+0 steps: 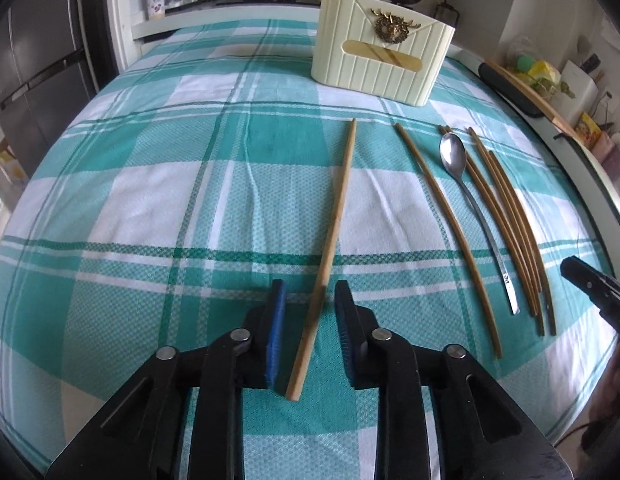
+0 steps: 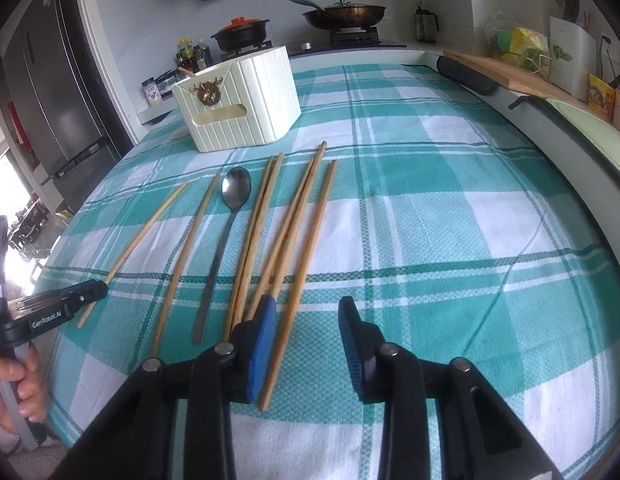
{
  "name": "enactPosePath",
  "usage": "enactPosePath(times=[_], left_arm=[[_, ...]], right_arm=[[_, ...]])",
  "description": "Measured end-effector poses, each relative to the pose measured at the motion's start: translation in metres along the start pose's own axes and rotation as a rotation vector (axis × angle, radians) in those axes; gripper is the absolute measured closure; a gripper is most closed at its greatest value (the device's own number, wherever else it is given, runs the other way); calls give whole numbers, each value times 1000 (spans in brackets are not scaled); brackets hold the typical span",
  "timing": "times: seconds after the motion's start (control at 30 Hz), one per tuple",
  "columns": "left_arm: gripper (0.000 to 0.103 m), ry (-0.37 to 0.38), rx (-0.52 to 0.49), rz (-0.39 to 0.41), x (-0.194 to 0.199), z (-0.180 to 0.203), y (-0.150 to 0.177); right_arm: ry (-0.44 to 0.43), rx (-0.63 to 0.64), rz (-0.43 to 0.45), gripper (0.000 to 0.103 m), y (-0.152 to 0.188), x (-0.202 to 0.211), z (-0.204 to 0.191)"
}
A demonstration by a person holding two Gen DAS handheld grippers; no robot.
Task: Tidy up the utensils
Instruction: 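Grasp another wooden chopstick with the right tool while the left tool regrips its chopstick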
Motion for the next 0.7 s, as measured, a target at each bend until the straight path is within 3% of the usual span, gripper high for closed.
enactPosePath(times=[0.1, 0.27, 0.43, 0.5, 0.7], left_arm=[[66, 3, -3, 3, 1, 1, -1], [54, -1, -18, 8, 4, -1, -6], [32, 5, -70, 26, 15, -5, -20], [30, 9, -86, 24, 15, -6, -27], [30, 25, -138, -32, -2, -1, -51]], right_arm=[[33, 36, -23, 73, -3, -10, -7], [153, 106, -68, 90, -4, -24, -13], [193, 109, -103, 90, -9, -21, -2], [171, 118, -125, 85, -13, -22, 0], [160, 184, -191, 84, -31, -34, -3]])
Point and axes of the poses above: each gripper's, at about its wrist camera, not at the fingertips, and x roughly against the way its jaws point, z to its right, y to its underside, the point moved 4 cm from there along -x, roughly the way its jaws point, and after that the axes turned 13 degrees about -z, right-handed, at the moved point
